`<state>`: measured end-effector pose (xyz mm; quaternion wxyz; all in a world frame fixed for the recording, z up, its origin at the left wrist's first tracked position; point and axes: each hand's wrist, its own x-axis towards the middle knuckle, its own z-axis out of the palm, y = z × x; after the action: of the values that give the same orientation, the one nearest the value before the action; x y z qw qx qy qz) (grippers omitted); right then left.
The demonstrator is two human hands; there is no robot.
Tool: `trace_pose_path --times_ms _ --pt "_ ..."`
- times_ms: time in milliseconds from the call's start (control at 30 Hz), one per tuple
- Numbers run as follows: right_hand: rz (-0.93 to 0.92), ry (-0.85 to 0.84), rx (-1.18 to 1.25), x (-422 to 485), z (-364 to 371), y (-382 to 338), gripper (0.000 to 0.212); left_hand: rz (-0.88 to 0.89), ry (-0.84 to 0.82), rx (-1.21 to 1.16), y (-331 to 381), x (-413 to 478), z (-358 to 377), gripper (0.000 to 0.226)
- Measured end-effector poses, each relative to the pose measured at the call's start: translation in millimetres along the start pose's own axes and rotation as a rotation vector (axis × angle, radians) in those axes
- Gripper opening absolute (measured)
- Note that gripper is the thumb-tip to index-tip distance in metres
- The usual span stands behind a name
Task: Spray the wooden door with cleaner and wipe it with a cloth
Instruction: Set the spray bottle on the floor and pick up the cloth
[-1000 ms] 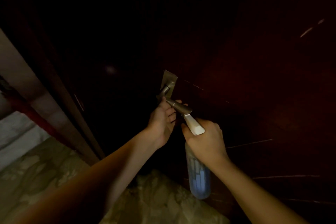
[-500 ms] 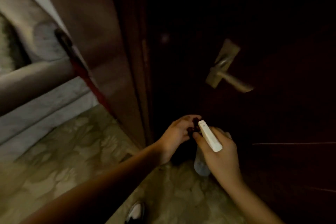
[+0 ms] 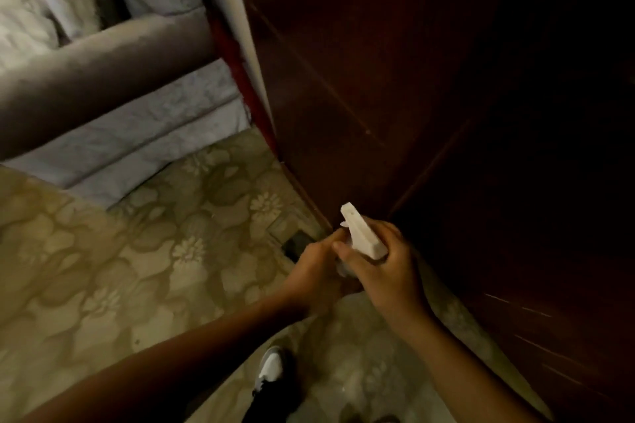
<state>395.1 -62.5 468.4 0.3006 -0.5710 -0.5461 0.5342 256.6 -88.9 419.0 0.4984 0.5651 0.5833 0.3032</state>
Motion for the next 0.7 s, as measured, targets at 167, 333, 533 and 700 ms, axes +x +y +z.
trace_pose_path --times_ms 167,333,533,700 --pt "0.126 -0.120 -0.088 52.9 69.1 57.3 0.061 -0.123 0.183 -0.027 -83.2 22.6 -26.2 0.063" --pt "0.132 -0.154 -0.114 127.2 132.2 143.0 0.060 -0.125 0.254 0.039 -196.8 74.0 -37.1 0.067" --pt "0.127 -0.287 -0.085 219.4 198.1 254.9 0.039 -0.110 0.296 0.049 -348.6 137.8 -41.9 0.076" --pt "0.078 -0.363 -0.112 274.9 240.6 323.6 0.040 -0.140 0.359 0.048 -445.8 179.9 -44.1 0.085"
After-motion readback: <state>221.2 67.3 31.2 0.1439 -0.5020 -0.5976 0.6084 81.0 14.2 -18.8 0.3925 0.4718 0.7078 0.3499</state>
